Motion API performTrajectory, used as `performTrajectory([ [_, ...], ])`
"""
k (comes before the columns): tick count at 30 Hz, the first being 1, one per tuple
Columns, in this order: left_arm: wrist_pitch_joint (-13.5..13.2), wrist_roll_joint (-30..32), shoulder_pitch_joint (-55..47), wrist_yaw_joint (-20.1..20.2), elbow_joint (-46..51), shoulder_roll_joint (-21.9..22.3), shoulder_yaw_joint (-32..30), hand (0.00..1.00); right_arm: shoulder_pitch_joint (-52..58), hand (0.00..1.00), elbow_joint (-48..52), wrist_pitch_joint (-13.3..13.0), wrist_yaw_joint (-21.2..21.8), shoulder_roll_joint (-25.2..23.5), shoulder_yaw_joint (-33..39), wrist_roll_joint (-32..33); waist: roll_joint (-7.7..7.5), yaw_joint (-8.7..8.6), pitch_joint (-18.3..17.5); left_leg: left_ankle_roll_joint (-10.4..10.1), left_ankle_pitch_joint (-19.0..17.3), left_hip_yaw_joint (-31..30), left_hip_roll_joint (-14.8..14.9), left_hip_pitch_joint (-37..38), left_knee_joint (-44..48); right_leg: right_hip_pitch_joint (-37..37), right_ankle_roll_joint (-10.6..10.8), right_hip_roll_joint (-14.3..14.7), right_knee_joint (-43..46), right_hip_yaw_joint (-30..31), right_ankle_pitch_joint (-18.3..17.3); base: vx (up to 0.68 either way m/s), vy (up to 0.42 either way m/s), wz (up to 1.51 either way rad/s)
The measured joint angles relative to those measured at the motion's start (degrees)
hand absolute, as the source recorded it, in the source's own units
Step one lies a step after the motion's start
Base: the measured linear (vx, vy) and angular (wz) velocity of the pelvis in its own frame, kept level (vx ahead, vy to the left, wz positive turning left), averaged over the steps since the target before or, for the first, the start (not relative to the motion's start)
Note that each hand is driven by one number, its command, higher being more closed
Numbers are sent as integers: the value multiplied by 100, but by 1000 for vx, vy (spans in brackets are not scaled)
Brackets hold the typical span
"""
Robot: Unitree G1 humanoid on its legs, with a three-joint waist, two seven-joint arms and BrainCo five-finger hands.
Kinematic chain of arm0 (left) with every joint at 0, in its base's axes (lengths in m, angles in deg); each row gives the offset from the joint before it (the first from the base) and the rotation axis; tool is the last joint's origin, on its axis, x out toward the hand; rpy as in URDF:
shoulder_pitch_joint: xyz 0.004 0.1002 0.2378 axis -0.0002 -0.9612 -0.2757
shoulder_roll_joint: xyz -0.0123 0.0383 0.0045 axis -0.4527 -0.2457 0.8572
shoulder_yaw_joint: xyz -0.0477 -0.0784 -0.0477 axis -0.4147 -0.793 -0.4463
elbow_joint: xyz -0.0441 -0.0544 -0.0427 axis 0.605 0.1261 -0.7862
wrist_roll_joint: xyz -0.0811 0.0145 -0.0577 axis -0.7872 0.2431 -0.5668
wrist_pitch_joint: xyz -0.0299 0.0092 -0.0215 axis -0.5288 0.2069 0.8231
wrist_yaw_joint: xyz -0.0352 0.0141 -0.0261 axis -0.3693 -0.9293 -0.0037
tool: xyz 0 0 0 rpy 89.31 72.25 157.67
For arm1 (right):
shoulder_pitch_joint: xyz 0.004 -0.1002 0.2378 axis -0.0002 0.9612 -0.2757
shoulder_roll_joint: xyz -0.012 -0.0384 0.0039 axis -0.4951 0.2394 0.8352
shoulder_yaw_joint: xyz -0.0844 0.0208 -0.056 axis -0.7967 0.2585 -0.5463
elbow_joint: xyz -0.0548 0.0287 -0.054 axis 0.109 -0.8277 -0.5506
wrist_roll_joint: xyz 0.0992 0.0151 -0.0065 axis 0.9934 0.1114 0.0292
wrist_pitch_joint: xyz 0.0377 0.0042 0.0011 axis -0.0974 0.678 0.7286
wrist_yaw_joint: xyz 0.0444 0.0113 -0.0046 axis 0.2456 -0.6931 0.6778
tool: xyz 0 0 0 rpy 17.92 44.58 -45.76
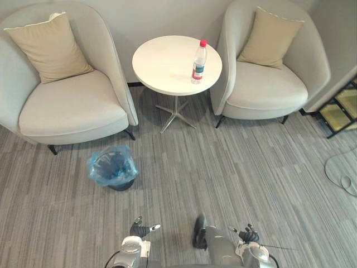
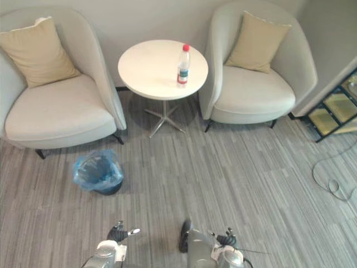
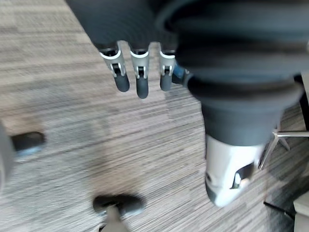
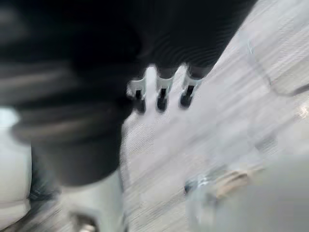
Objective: Gather rubbish on tea table into small bin, then transfer packed bag to large trash can.
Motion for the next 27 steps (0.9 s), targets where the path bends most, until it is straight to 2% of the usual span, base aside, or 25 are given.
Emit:
performTrajectory([
  [1,-4,50,85,-2,-37,53,-26,0,26,0,-72,6,2,3,38,0,45,-45,29,-98,114,-141,103,-36,338,173,-9,-7,156,-156,-290,418,-234,47],
  [2,-4,69,90,0,-43,98,-51,0,42,0,-82,5,-3,-30,103,15,75,-73,47,-179,169,-204,195,-109,802,377,-22,39,153,-228,-434,401,-241,53],
  [3,-2,70,72,5,-39,167,-142,0,80,0,-67,9,-10,-34,28,0,72,-89,62,-202,365,-300,323,-447,1895,706,-24,79,103,-277,-607,352,-193,36],
  [4,-2,70,34,7,51,268,-244,0,163,0,55,10,-3,-97,-79,-6,69,-57,109,-185,741,-354,546,-1112,3506,1169,-95,155,-121,-283,-803,333,-160,26],
  [6,-5,71,-99,8,249,359,-294,0,155,0,98,5,-12,-156,-87,-5,38,18,168,-81,328,-178,715,-1806,4621,1647,-188,218,-304,-277,-971,325,-105,-5],
  [7,-3,74,-174,6,306,365,-250,0,149,0,88,3,-11,-215,-47,-6,-64,113,198,-30,114,67,670,-2193,4618,1936,-160,209,-507,-238,-1015,340,-101,-20],
  [8,-6,75,-188,5,361,360,-228,0,150,0,78,4,-14,-235,-36,-6,-73,140,194,14,42,165,635,-2362,4416,2049,-142,206,-600,-231,-1027,288,-75,-15],
  [9,-28,76,-185,2,397,360,-216,0,129,0,67,12,-20,-247,-20,-4,-70,189,195,117,-36,343,535,-2593,3863,2246,-85,196,-754,-204,-1054,337,-17,-6],
  [10,-42,81,-186,-2,413,360,-218,0,112,0,61,21,-26,-243,-6,-5,-57,199,193,144,-28,427,320,-2738,2918,2438,55,170,-905,-183,-1065,288,-2,-8],
  [11,-61,86,-186,-1,421,358,-215,0,107,0,46,26,-28,-238,-5,-5,-49,201,191,150,46,415,171,-2754,2318,2530,98,154,-975,-162,-1084,473,58,-14],
  [12,-78,92,-191,-1,423,348,-212,0,94,0,12,33,-32,-226,-5,-7,-34,216,185,163,312,365,-49,-2710,1232,2665,192,136,-1069,-94,-1137,419,113,-34],
  [13,-85,91,-190,-2,417,323,-193,0,47,0,-89,46,-36,-210,-7,-6,-16,277,174,251,910,268,-213,-2651,408,2810,319,146,-1153,55,-1211,511,150,-50],
  [14,-93,88,-190,-2,411,300,-176,0,15,0,-167,52,-36,-207,-13,-7,-31,346,161,274,1261,236,-253,-2575,269,2879,368,147,-1173,183,-1239,497,150,-65],
  [15,-96,89,-164,0,350,220,-114,0,1,0,-186,73,-38,-247,-16,-5,-125,426,121,563,1492,301,-403,-2456,182,3008,464,49,-1263,390,-1282,430,111,-43],
  [17,-96,88,-68,3,285,103,-102,0,21,0,-184,86,-18,-293,-58,-41,-311,392,67,764,1208,400,-523,-2528,454,2973,540,-156,-1227,550,-1290,495,133,-21],
  [19,-77,90,-83,11,189,80,-58,0,18,0,-181,94,-14,-263,-59,-232,-339,411,54,822,812,533,-587,-2335,670,2862,767,-310,-529,811,-1433,437,147,-27],
  [20,-70,90,-93,11,144,74,-38,0,0,0,-175,96,1,-242,-65,-238,-338,423,51,856,693,606,-638,-2142,672,2567,856,-391,339,957,-1488,392,145,-32],
  [21,-63,88,-129,10,134,66,12,0,-2,0,-168,94,36,-243,-71,-271,-332,385,50,892,494,546,-703,-1858,554,2006,1047,-525,1697,1027,-1361,449,144,-21],
  [22,-63,87,-133,11,92,16,64,0,20,0,-183,99,54,-270,-79,-316,-374,380,65,891,404,508,-785,-1651,493,1698,1120,-641,2543,1059,-1302,434,88,16],
  [23,-49,77,-145,9,8,-52,180,0,36,0,-149,98,91,-276,-73,-403,-401,331,59,928,336,405,-845,-1362,425,1396,1005,-744,3232,1017,-1540,350,36,35],
  [24,-44,73,-151,4,1,-63,174,0,60,0,-153,101,94,-246,-78,-416,-393,300,58,925,327,356,-845,-1185,323,1266,946,-749,3333,925,-1642,330,-1,38],
  [26,-41,73,-156,0,-1,-85,154,0,77,0,-133,83,100,-230,-120,-447,-373,272,56,924,328,203,-794,-904,125,1024,750,-697,3054,750,-1826,297,-51,47],
  [27,-40,74,-168,0,-13,-76,101,0,71,0,-117,62,100,-232,-125,-447,-375,217,48,918,325,39,-719,-782,71,826,724,-584,2475,799,-1917,279,-113,66],
])
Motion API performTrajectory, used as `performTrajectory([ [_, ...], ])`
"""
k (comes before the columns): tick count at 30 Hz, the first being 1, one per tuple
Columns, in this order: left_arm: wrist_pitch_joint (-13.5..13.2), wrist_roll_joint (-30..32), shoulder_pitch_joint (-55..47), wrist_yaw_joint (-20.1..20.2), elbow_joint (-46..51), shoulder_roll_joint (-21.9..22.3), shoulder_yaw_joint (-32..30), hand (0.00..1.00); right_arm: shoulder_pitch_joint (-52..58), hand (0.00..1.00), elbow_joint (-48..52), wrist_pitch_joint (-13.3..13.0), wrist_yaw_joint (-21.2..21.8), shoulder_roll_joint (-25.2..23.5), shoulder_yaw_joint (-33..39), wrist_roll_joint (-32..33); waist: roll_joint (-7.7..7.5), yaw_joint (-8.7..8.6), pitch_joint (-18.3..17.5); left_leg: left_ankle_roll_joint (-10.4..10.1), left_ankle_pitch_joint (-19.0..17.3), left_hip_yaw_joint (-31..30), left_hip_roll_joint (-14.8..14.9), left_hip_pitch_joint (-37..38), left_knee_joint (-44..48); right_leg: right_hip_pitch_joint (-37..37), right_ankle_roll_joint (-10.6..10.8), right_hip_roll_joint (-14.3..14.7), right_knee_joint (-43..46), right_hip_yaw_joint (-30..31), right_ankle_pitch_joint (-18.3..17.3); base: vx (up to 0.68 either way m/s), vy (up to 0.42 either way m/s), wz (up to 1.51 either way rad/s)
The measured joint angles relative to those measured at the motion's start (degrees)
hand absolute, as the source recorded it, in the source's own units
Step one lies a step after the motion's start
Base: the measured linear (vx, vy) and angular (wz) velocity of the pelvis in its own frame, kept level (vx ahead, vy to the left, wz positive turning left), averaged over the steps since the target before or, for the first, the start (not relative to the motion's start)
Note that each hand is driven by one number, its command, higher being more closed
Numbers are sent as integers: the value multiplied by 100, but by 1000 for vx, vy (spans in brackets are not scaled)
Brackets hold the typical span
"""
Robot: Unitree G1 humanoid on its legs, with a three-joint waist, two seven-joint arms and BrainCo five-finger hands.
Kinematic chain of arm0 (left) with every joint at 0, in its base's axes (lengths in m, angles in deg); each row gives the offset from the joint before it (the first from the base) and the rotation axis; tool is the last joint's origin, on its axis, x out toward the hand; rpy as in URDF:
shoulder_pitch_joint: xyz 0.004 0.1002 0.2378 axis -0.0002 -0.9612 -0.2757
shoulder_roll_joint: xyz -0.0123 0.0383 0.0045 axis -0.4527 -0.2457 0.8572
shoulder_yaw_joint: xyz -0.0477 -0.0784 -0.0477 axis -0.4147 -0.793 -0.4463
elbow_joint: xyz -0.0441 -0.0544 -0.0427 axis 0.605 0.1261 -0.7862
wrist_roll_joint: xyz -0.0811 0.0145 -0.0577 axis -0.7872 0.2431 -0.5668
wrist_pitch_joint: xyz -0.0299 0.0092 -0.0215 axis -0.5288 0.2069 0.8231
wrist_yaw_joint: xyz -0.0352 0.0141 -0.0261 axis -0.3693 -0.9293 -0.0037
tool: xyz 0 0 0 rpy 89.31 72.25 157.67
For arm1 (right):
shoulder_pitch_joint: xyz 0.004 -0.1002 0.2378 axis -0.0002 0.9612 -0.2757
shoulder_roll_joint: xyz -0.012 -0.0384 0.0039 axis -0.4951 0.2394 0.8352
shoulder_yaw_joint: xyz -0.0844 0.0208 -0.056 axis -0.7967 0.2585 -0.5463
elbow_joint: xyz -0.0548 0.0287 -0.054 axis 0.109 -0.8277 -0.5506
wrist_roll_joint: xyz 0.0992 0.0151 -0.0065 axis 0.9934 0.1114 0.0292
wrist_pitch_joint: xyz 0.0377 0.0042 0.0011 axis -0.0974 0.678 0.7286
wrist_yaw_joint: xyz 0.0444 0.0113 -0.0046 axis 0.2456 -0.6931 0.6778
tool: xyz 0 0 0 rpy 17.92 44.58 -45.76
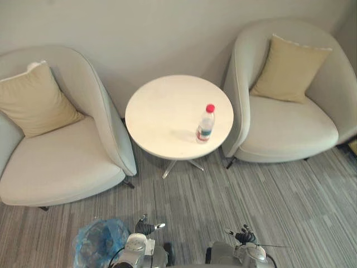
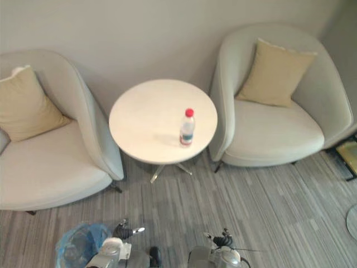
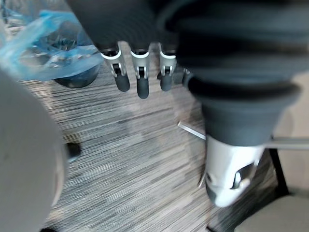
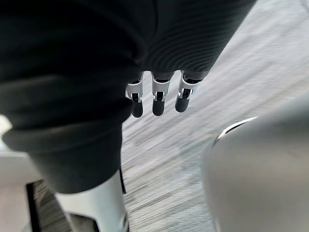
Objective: Gather rubbish on tea table into small bin, then transfer packed bag to large trash can.
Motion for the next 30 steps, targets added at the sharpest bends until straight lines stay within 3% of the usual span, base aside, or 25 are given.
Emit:
performTrajectory([
  [2,0,0,-18,1,-6,12,1,0,-4,0,-2,-7,3,9,2,4,17,-46,-19,-66,-37,-142,111,43,12,-161,-15,153,-759,205,68,298,-182,69],
  [3,-2,0,-86,10,2,16,-7,0,45,0,-32,-5,-1,-4,-1,3,-61,-50,-83,-284,-161,-250,118,87,40,-110,-54,210,-1776,369,711,334,-246,74],
  [4,-12,1,-86,16,-33,-27,-24,0,114,0,-59,-3,7,-29,-3,12,-136,-42,-105,-480,-292,-385,65,109,91,-145,-166,154,-2003,444,1210,304,-220,59],
  [7,19,3,-140,17,-75,338,-334,0,101,0,-43,-4,20,52,33,11,242,-51,-252,-593,-375,-544,497,161,229,186,-346,378,-2090,58,1039,279,-222,34],
  [9,23,9,-110,22,-70,434,-383,0,121,0,-42,-4,16,49,76,14,276,-60,-244,-653,-360,-635,569,76,512,392,-372,414,-2233,-96,1011,154,-165,49],
  [11,23,37,-78,50,-42,510,-446,0,208,0,-23,-24,12,37,70,26,258,-43,-223,-758,-333,-627,727,-408,1748,792,-439,454,-2542,-314,966,113,-162,59],
  [12,24,55,-82,63,68,507,-454,0,235,0,-19,-27,1,22,66,46,233,-24,-203,-961,-196,-528,825,-739,2427,989,-472,467,-2655,-367,946,81,-74,25],
  [14,7,54,-136,104,187,509,-458,0,261,0,-12,-29,-12,24,66,64,217,36,-197,-865,-367,-217,983,-931,2687,1221,-495,467,-2773,-391,911,74,-26,1],
  [16,9,49,-135,106,189,507,-456,0,267,0,61,-27,-13,23,71,68,240,25,-193,-833,-455,-125,908,-1057,2146,1300,-431,430,-2799,-289,863,61,51,-16],
  [17,7,49,-133,106,190,506,-449,0,302,0,114,-28,-14,21,72,69,243,29,-194,-807,-414,-164,780,-1075,1588,1307,-371,392,-2796,-220,850,75,120,-31],
  [18,3,48,-149,109,166,508,-410,0,314,0,156,-29,-15,69,72,71,342,32,-231,-828,78,-424,659,-1004,727,1289,-257,442,-2770,-109,809,84,140,-41],
  [19,-10,41,-137,108,153,468,-398,0,316,0,104,-20,-18,103,65,70,347,59,-227,-794,171,-380,599,-944,692,1284,-211,445,-2747,33,802,124,183,-44],
  [23,3,36,-134,104,50,288,-377,0,397,0,156,-14,-23,-12,61,72,157,80,-319,-675,201,-166,385,-750,419,1380,-48,287,-3134,269,934,144,155,-21],
  [30,55,36,-197,97,-66,191,-284,0,481,0,249,-33,-168,-9,-106,60,143,78,-453,-574,344,-142,200,-247,-222,1758,2,220,-3562,305,970,97,28,-3],
])
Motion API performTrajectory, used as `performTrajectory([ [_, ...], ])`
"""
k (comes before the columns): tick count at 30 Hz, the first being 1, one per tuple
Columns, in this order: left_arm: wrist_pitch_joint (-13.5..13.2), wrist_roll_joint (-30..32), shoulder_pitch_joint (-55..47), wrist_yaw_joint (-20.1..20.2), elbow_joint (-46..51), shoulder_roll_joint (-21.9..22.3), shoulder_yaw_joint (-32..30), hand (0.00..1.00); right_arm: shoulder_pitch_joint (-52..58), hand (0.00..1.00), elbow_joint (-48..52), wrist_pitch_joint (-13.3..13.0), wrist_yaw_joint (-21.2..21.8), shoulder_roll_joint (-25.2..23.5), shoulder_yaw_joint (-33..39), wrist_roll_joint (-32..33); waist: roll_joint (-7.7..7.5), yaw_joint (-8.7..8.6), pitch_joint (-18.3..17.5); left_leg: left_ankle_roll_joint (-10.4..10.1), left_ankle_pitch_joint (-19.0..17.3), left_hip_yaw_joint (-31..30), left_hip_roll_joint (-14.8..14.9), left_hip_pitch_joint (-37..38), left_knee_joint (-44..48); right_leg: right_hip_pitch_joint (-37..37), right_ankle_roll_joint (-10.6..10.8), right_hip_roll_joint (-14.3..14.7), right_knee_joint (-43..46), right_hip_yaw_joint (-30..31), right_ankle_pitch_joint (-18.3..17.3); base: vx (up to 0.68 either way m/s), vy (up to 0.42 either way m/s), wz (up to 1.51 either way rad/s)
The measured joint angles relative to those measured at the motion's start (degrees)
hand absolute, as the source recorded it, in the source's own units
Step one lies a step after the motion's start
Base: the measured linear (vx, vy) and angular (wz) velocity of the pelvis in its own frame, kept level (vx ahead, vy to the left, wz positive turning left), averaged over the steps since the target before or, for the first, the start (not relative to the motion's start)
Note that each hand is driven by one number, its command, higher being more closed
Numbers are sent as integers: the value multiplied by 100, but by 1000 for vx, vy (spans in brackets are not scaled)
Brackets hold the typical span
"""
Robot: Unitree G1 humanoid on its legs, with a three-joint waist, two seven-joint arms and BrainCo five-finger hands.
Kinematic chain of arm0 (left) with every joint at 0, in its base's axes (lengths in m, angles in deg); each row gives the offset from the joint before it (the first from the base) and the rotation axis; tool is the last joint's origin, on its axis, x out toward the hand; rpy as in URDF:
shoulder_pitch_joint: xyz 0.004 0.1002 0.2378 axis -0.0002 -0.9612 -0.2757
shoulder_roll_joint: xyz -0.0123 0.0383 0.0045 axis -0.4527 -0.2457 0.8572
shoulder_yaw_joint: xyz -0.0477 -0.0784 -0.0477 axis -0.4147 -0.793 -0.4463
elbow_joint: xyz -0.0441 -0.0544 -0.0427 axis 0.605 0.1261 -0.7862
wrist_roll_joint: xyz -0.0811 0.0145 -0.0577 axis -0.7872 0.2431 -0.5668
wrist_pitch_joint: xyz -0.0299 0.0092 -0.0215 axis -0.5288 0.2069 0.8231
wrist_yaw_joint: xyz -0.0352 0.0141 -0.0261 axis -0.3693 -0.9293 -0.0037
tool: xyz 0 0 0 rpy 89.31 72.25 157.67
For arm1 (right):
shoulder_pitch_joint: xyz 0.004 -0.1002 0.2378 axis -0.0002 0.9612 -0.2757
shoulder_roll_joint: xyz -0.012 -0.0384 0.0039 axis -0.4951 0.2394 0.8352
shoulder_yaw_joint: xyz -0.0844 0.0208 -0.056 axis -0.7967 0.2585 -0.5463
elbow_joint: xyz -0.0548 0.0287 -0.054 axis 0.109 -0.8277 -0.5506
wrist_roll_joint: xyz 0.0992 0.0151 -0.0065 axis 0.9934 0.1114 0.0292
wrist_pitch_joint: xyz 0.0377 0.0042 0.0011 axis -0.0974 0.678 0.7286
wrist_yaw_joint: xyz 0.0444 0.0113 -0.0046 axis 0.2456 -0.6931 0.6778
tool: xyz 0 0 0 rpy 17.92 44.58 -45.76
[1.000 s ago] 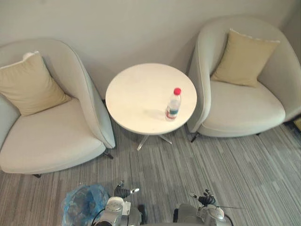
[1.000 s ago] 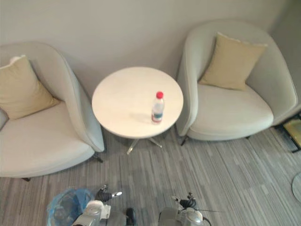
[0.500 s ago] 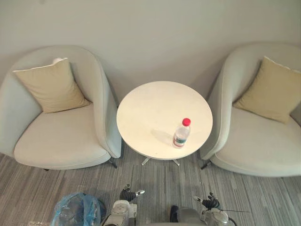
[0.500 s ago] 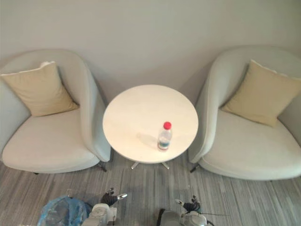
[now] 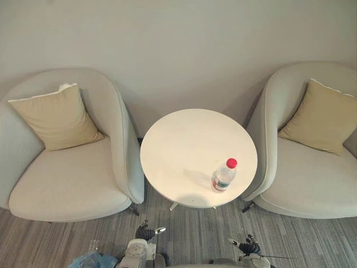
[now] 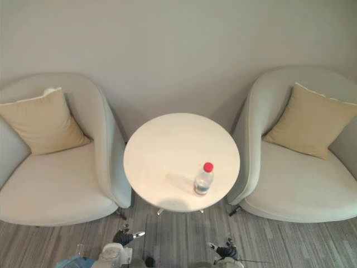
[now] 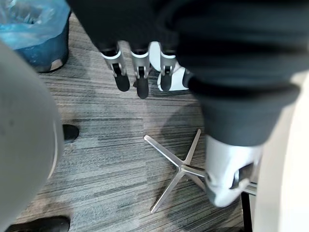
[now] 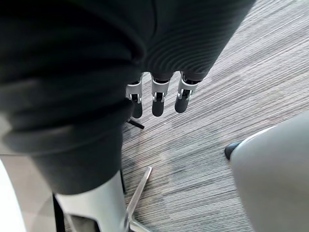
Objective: Gather rubbish on tea table into small bin, then transfer packed bag to large trash can.
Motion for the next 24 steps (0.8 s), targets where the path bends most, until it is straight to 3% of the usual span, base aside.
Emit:
performTrajectory([
  [12,1,84,-34,-104,5,-43,190,0,712,0,3120,-200,-325,244,-147,-553,-77,-83,-53,-40,252,-295,84,22,-401,-69,-125,148,-102,-5,82,5,-39,2],
  [20,-8,156,-60,-94,18,-115,419,0,797,0,3623,-264,-364,237,-169,-1199,-87,-94,-74,-49,426,-316,83,33,-689,-225,-118,162,-104,36,118,-37,-5,-2],
  [24,-18,189,-60,-87,24,-164,582,0,684,0,3787,-311,-333,312,-178,-1203,-72,-97,-66,-55,430,-454,68,4,-699,-209,-118,161,-145,-39,117,4,-15,9],
])
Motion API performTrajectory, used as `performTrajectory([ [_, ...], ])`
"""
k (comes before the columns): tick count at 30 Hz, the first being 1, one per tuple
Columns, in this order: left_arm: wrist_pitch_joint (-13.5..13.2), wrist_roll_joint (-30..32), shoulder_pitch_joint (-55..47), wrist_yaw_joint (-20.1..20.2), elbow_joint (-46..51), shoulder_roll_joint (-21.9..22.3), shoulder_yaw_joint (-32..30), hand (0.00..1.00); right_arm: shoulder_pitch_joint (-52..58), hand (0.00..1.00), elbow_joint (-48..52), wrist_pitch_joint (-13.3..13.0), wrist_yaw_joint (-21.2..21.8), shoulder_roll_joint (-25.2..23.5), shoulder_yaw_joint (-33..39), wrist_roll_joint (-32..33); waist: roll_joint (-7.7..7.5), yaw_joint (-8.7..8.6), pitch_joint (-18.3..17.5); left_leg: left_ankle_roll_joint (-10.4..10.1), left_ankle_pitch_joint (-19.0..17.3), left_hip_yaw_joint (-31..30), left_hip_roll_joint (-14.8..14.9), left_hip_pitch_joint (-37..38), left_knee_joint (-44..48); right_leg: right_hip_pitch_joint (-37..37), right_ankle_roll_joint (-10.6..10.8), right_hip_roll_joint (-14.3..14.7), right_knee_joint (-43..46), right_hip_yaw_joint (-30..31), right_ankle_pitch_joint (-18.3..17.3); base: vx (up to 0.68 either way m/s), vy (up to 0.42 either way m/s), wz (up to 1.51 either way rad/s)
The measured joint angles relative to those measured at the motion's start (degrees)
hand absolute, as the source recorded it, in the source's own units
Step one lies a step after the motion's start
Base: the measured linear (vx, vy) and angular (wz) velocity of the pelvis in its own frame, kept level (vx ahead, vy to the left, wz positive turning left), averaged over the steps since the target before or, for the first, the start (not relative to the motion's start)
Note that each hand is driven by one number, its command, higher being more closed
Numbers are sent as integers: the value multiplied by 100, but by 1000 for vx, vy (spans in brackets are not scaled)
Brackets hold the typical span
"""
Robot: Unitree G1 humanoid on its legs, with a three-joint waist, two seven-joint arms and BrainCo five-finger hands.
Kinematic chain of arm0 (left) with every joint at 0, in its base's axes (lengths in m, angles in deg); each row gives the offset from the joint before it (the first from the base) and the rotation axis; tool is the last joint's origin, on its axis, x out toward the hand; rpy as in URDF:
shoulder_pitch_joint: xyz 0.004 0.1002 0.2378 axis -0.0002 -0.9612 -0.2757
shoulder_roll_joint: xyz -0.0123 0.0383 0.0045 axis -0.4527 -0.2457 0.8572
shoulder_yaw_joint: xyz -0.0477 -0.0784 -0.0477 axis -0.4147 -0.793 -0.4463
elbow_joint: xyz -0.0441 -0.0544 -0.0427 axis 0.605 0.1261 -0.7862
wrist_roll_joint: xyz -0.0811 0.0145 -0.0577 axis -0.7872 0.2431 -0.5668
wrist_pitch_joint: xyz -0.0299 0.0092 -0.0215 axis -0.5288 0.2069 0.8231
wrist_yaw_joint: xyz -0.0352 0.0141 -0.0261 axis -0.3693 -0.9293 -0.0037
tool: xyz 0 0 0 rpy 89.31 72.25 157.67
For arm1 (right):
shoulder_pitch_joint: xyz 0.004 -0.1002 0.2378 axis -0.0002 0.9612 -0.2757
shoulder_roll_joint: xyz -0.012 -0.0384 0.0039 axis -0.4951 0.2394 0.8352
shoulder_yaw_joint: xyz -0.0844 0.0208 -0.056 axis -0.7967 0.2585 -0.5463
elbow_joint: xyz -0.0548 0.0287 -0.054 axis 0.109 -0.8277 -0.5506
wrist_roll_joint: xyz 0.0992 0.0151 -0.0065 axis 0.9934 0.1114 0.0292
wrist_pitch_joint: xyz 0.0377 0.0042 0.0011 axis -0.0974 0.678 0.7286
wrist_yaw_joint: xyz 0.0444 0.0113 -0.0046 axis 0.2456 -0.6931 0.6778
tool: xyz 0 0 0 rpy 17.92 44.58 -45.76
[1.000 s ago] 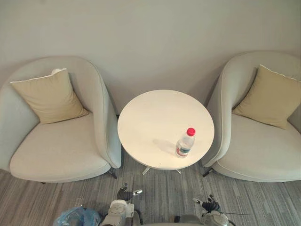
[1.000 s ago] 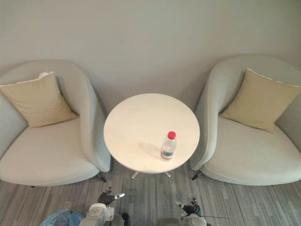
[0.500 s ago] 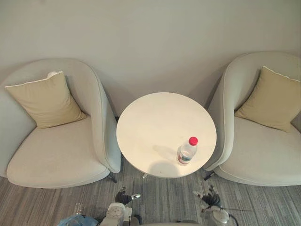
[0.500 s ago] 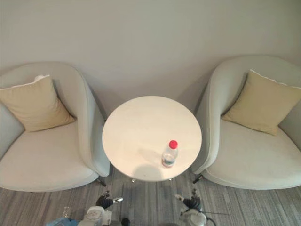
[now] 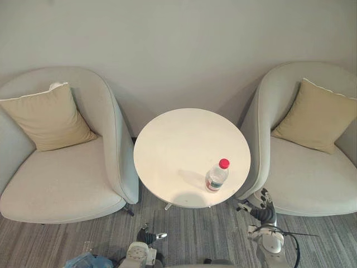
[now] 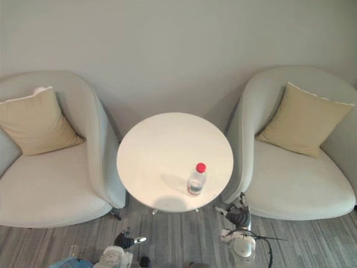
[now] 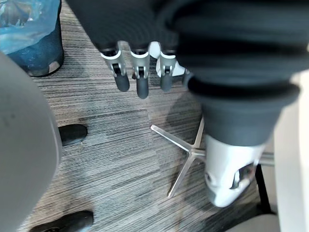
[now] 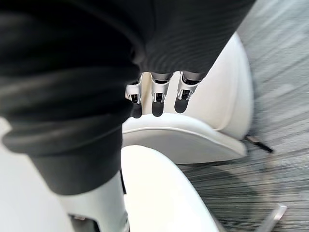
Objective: Gather rubbish on tea table into small bin, then transfer packed bag to large trash can.
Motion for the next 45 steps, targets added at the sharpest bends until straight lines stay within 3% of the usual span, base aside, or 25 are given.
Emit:
performTrajectory([
  [17,-9,-4,-4,41,39,-2,36,0,-725,0,-509,12,47,238,-293,32,166,16,77,21,17,-646,-68,-186,24,205,-23,-5,-250,-443,15,25,-16,14],
  [39,-103,-12,-5,99,153,-53,-13,0,-1398,0,-1194,11,98,178,-753,91,170,57,283,0,54,-939,-104,-211,10,355,-26,-7,-349,-728,17,-1,-2,6],
  [40,-104,-12,-5,99,154,-53,-14,0,-1440,100,-1253,12,97,181,-791,129,173,74,285,0,54,-940,-104,-214,6,352,-27,-7,-351,-730,17,0,0,0],
  [45,-109,-48,-4,100,233,-54,-29,0,-1680,100,-1471,20,93,193,-905,259,189,182,319,0,58,-956,-107,-298,11,316,-35,-7,-358,-747,25,6,1,1],
])
